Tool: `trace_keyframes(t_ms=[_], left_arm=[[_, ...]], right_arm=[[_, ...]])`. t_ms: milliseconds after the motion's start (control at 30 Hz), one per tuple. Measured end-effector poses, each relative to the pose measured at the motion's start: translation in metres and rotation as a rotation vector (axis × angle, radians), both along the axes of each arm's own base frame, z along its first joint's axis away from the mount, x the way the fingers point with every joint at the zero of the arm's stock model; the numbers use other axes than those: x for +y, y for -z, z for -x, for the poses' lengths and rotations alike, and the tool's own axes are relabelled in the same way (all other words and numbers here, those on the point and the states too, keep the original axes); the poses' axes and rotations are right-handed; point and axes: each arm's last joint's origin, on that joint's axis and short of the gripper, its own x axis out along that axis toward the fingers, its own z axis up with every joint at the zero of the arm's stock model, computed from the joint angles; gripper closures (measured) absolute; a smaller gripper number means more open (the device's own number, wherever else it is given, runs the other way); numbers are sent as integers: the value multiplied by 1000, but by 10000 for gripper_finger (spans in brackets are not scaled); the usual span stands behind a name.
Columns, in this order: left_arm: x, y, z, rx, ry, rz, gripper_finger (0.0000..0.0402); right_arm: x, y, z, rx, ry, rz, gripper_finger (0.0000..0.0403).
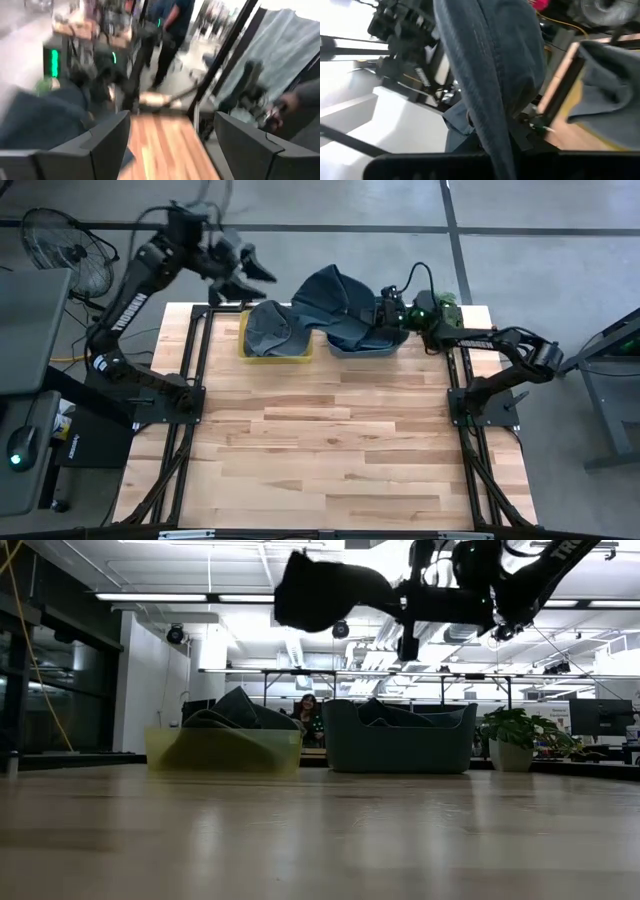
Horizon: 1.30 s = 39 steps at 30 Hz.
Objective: Pick & Place hat
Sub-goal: Put the blue cap into the blue bin
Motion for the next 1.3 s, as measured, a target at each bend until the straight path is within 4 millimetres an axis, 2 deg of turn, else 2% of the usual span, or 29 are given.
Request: trace_keyframes(t_ms=[167,367,567,667,800,967,1167,1300], left_arm=[[-1,17,12,88,-2,-45,117],[4,50,5,111,122,3,117],[10,93,-2,91,247,113,117],[9,110,-2,67,294,152,117],[10,135,-3,29,358,225,117],[10,152,-2,-6,390,253,117],[9,155,-2,-12,393,243,117],[9,155,-2,-16,394,235,117]], right_arm=[[-25,-11,6,97,13,-9,402],[-54,-36,15,359,26,8,402],[-59,-74,33,601,0,76,402],[-57,-86,42,687,9,91,402],[-54,-81,50,793,16,63,402],[-55,-62,49,809,5,57,402],[-60,-46,43,715,-2,57,402],[-59,-30,46,746,-3,22,402]])
